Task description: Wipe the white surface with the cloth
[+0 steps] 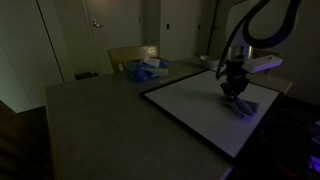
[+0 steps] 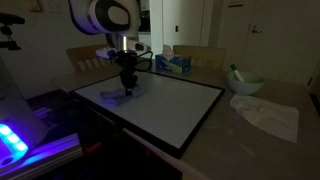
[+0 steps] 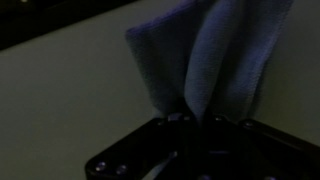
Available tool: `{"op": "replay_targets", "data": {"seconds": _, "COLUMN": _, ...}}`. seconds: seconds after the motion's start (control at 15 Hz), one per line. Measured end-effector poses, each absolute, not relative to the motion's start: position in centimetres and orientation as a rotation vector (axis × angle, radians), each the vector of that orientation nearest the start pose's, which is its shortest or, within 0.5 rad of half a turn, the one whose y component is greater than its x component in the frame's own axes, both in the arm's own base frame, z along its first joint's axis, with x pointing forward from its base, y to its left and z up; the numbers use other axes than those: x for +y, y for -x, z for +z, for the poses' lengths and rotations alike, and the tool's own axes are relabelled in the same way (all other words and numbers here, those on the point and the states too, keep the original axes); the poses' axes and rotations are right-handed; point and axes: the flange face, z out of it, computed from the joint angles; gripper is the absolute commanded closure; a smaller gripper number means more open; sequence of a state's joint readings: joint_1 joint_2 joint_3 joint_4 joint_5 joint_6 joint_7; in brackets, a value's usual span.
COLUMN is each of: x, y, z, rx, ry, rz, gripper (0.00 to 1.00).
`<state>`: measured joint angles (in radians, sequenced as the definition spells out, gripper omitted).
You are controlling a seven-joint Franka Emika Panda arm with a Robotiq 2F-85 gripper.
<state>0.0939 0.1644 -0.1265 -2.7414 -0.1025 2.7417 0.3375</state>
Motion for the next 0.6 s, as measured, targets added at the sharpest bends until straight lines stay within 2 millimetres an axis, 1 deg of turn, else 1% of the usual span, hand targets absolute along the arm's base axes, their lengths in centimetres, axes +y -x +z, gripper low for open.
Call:
{"op": "replay_targets", "data": {"seconds": 0.13, "x": -4.4, "y": -37.2, "z": 15.7, "rx": 0.558, "ry": 3.222, "rz": 0.246, "gripper": 0.97}}
{"op": "replay_targets", "data": {"seconds": 0.2, "x": -5.4, "y": -37.3, "z": 15.6, "rx": 0.606, "ry": 3.232, "rz": 0.255, "gripper": 0.90}}
{"op": "replay_targets", "data": {"seconds": 0.27, "x": -6.0, "y": -37.5, "z": 15.5, "rx": 0.645, "ry": 3.239, "rz": 0.266, "gripper": 0.90}}
{"op": "replay_targets", "data": {"seconds": 0.33, "x": -6.4, "y": -37.6, "z": 15.5, "rx": 0.670, "ry": 3.243, "rz": 0.275, "gripper": 0.90}}
{"op": "replay_targets", "data": {"seconds": 0.53, "x": -6.5, "y": -37.7, "z": 15.5, "rx": 0.691, "ry": 3.245, "rz": 0.284, "gripper": 0.90}}
{"op": "replay_targets", "data": {"seconds": 0.6, "x": -6.5, "y": -37.7, "z": 15.5, "rx": 0.691, "ry": 3.245, "rz": 0.285, "gripper": 0.97}}
